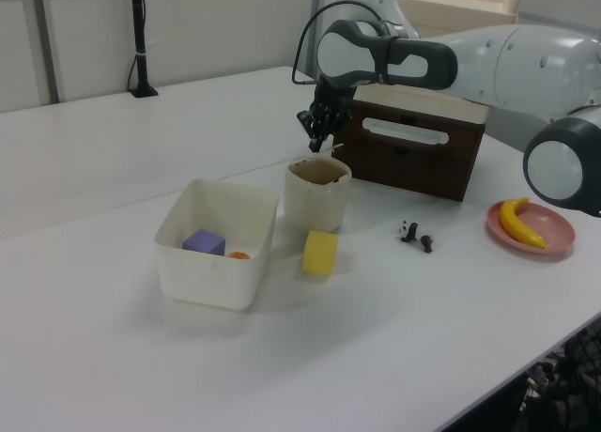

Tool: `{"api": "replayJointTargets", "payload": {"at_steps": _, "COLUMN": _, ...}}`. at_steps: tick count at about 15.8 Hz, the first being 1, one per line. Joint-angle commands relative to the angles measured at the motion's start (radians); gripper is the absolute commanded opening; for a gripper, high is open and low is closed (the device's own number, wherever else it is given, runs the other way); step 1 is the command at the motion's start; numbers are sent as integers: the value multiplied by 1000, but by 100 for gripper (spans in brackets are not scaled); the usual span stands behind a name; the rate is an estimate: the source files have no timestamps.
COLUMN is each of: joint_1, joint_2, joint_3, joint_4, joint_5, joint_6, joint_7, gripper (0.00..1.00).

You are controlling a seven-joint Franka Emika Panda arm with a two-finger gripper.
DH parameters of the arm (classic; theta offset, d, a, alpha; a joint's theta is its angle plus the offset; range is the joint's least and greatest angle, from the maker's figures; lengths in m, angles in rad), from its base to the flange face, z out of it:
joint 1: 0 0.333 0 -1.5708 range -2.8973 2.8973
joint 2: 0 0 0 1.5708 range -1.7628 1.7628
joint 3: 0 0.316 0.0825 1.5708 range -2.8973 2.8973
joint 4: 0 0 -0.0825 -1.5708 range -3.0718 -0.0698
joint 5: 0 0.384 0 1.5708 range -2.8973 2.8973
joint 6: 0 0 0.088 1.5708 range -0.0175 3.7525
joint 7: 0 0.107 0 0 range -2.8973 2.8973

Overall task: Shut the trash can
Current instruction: 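Push the raised lid down onto the can's rim with the gripper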

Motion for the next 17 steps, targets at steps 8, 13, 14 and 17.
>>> {"api": "replayJointTargets", "payload": {"at_steps": 8, "joint_1": 1, "joint_2": 63, "joint_3": -3, "joint_4": -82, "joint_5": 13, "joint_6": -3, "joint_7": -41, "gripper": 0}}
{"api": "replayJointTargets", "payload": {"at_steps": 13, "joint_1": 1, "joint_2": 69, "joint_3": -3, "joint_4": -105, "joint_5": 23, "joint_6": -3, "joint_7": -44, "gripper": 0}}
{"api": "replayJointTargets", "payload": {"at_steps": 14, "joint_1": 1, "joint_2": 70, "joint_3": -3, "joint_4": -117, "joint_5": 26, "joint_6": -3, "joint_7": -44, "gripper": 0}}
{"api": "replayJointTargets", "payload": {"at_steps": 17, "joint_1": 7, "joint_2": 81, "joint_3": -1, "joint_4": -154, "joint_5": 39, "joint_6": 12, "joint_7": -41, "gripper": 0}}
